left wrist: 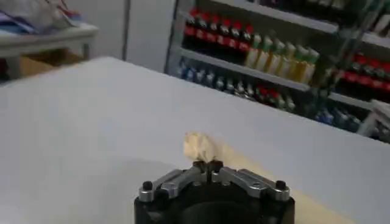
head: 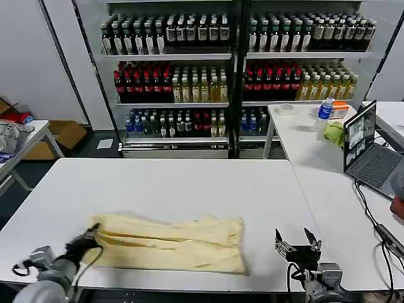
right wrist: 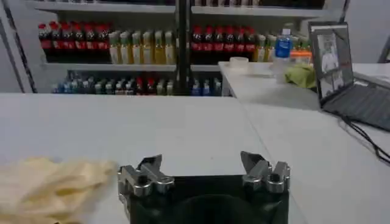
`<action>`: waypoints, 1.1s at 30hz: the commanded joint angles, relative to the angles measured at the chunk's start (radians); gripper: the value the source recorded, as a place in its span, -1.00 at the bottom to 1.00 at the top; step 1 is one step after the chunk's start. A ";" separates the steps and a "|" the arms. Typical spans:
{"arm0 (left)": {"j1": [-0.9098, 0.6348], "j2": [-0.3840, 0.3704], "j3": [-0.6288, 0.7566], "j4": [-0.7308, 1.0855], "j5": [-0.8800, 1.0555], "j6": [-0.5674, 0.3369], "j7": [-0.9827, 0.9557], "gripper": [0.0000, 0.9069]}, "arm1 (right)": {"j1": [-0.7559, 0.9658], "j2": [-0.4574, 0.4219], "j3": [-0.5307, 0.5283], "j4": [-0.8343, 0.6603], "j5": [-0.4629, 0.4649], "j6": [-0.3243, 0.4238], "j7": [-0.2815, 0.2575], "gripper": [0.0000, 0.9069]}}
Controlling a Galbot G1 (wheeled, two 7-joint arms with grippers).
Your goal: Fold and organize the clothes.
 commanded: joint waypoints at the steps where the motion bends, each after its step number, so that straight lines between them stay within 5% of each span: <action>1: -0.024 0.074 -0.183 0.059 -0.018 -0.002 -0.001 -0.93 | 0.017 -0.015 0.001 -0.003 0.016 0.000 0.000 1.00; 19: -0.036 -0.056 0.075 -0.277 -0.088 0.028 -0.091 -0.93 | 0.022 -0.049 -0.012 -0.016 0.024 0.002 0.001 1.00; 33: -0.071 -0.186 0.386 -0.276 -0.105 0.024 -0.147 -0.93 | 0.004 -0.029 -0.012 -0.010 0.005 0.001 0.003 1.00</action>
